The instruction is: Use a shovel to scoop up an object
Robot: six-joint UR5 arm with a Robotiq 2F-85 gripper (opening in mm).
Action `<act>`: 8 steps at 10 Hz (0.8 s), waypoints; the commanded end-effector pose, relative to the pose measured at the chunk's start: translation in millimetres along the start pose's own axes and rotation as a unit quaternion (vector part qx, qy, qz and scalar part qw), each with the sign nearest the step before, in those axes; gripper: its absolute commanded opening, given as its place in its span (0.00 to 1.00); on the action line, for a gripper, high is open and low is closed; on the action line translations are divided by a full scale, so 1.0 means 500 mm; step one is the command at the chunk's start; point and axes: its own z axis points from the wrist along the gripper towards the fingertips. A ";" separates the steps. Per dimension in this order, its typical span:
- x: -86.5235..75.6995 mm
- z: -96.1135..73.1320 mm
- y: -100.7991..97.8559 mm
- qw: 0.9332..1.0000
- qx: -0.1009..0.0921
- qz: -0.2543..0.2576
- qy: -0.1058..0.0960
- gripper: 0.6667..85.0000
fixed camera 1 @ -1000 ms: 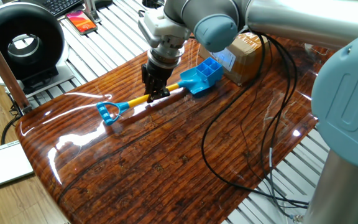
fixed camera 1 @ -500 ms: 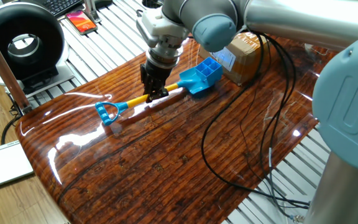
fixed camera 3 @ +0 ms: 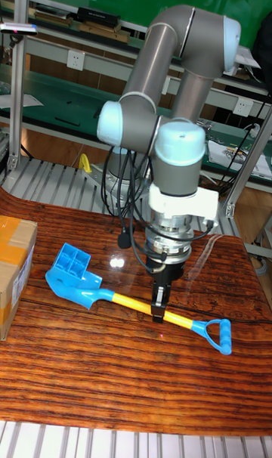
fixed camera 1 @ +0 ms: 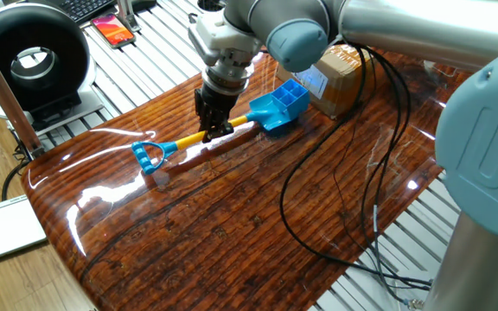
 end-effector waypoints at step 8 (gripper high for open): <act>0.034 -0.018 0.013 0.999 -0.015 -0.004 0.042 0.01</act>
